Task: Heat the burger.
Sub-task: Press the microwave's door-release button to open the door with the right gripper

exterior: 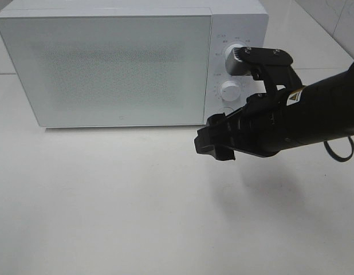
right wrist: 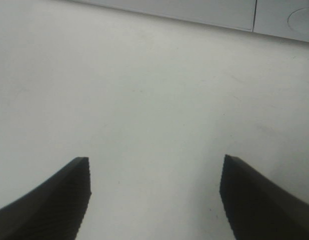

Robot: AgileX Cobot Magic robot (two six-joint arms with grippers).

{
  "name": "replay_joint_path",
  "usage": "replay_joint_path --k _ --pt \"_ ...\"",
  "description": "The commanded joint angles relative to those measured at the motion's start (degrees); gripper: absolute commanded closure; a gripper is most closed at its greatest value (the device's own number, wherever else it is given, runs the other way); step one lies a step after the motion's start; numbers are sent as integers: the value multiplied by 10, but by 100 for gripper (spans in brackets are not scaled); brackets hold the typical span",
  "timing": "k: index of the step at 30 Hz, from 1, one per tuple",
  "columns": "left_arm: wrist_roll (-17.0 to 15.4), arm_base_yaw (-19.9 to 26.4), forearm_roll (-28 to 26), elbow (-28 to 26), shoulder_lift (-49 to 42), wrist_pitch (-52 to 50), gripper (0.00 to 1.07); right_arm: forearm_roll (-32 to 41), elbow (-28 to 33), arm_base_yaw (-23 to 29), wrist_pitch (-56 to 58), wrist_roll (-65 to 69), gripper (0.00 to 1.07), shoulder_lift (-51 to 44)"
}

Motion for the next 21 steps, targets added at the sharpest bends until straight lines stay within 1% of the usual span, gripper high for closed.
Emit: replay_joint_path --k 1,3,4,5,7,8,9,10,12,13,15,16,20,21 --pt "-2 0 -2 1 -11 -7 6 -45 -15 -5 67 -9 35 -21" --pt "-2 0 -2 1 -11 -7 6 -80 -23 -5 120 13 35 -47" --pt "-2 0 -2 1 -11 -7 6 -80 -23 -5 120 13 35 -47" --pt "-2 0 -2 1 -11 -7 6 -99 -25 -5 148 29 35 -67" --pt "-2 0 -2 1 -11 -7 6 -107 -26 -5 168 36 35 -77" --pt "-2 0 -2 1 -11 -7 6 -119 -26 -5 201 50 35 -97" --pt "-2 0 -2 1 -11 -7 6 -119 -26 -5 201 50 35 -97" --pt "-2 0 -2 1 -11 -7 6 -127 -26 -5 241 58 35 -117" --pt "-2 0 -2 1 -11 -7 6 -128 -26 -5 261 61 35 -128" --pt "-2 0 -2 1 -11 -7 6 -128 -26 -5 297 61 35 -148" --pt "-2 0 -2 1 -11 -7 6 -128 -26 -5 316 61 35 -159" --pt "-2 0 -2 1 -11 -7 6 -128 -26 -5 348 61 35 -181" --pt "-2 0 -2 1 -11 -7 6 -129 -26 -5 387 61 35 -212" --pt "-2 0 -2 1 -11 -7 6 -129 -26 -5 406 62 35 -232"
